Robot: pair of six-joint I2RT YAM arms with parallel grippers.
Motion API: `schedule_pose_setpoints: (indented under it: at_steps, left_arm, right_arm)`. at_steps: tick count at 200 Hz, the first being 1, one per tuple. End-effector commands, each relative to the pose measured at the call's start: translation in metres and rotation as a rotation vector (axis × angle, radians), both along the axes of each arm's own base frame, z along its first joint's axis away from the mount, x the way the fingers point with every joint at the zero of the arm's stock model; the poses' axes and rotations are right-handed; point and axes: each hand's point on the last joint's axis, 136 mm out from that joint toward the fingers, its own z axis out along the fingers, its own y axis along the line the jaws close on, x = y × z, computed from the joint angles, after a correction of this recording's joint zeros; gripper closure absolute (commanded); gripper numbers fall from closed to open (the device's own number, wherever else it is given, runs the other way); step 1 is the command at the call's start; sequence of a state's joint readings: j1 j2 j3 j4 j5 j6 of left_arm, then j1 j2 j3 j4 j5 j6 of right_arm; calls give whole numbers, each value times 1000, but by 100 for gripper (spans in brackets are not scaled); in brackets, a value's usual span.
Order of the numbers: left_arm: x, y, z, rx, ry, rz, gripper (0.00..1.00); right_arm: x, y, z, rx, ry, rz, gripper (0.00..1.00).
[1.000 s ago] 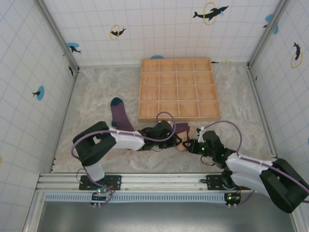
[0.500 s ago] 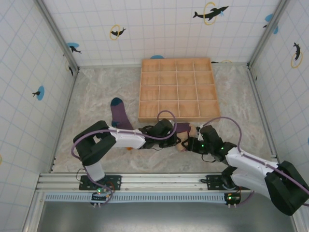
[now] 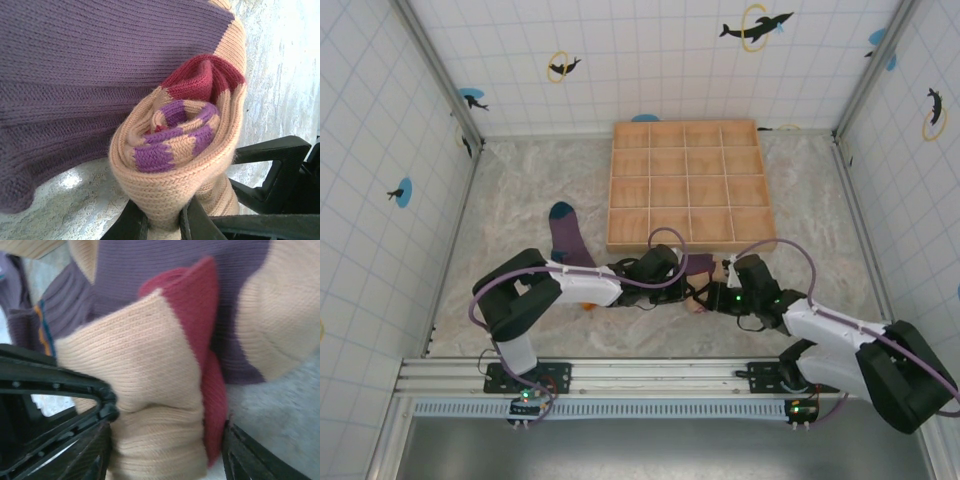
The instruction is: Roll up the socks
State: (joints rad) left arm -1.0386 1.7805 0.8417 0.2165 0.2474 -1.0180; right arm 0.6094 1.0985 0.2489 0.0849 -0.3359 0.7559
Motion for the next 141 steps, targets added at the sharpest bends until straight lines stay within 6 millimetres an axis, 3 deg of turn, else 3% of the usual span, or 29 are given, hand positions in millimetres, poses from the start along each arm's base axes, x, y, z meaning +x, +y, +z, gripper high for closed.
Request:
schedule_pose_setpoints:
  at_steps: [1,26,41,66,75,115,129,132,141]
  left_arm:
    - [-17,28,-44,144,85,-1,100]
    - [-17,27,-44,133,87,4,100]
    - [-16,25,-38,121,81,5,85]
    - [-11,22,-19,92,57,17,41]
    - [-10,18,-10,82,56,16,33]
    - [6,-3,50,-4,-32,-2,24]
    - [10,2,59,16,-63,-6,24]
    - [15,-4,73,-7,-83,-4,24]
    - [20,-2,83,-9,-107,-5,24]
  right_arm:
    - [-23,-6,-27,-20,82,26,59]
    - [-27,-10,-34,-25,90,16,86]
    - [-24,-12,-31,-35,75,6,100]
    - [-16,-14,-15,-60,26,1,100]
    - [-11,-13,-5,-61,2,-1,100]
    - [13,-12,39,-73,-70,-7,100]
    - [22,-14,54,-109,-89,-10,100]
    - [24,-15,57,-116,-96,-12,100]
    - [32,-18,67,-133,-112,-17,100]
